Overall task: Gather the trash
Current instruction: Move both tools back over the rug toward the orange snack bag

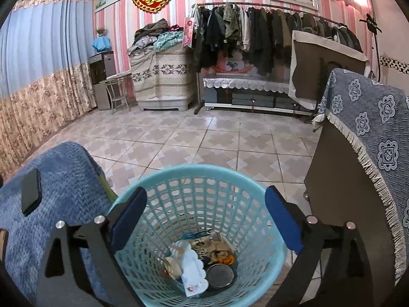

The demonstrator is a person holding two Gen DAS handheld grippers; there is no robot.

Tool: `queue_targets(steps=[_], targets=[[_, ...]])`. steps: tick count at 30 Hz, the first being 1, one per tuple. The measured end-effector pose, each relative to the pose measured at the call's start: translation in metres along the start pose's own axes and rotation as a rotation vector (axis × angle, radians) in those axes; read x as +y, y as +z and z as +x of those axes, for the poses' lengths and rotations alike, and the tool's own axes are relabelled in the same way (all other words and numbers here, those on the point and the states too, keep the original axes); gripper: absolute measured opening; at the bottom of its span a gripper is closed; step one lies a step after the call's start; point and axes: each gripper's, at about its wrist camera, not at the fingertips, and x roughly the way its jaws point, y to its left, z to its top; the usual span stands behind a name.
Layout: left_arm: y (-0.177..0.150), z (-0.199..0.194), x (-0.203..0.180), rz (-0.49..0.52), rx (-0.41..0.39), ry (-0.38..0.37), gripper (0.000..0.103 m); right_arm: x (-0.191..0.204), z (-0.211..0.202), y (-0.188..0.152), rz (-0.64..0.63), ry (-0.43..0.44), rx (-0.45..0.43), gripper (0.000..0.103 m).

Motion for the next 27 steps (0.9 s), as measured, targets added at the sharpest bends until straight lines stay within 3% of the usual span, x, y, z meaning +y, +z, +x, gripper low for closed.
queue_targets(steps=[5,13,23,27], targets=[[-0.008,-0.017,0.046,-0.005,0.0,0.103,0.096,0.025,-0.007,0.0,-0.015,0.058,-0.008,0.094],[-0.038,-0.041,0.159,-0.147,0.057,0.265,0.096,0.1,-0.016,-0.014,-0.091,0.197,0.016,0.094],[-0.097,-0.067,0.3,-0.291,0.141,0.477,0.096,0.217,-0.032,-0.056,-0.329,0.389,0.044,0.094],[-0.109,-0.065,0.342,-0.38,0.159,0.511,0.095,0.253,-0.041,-0.068,-0.425,0.453,0.031,0.094]])
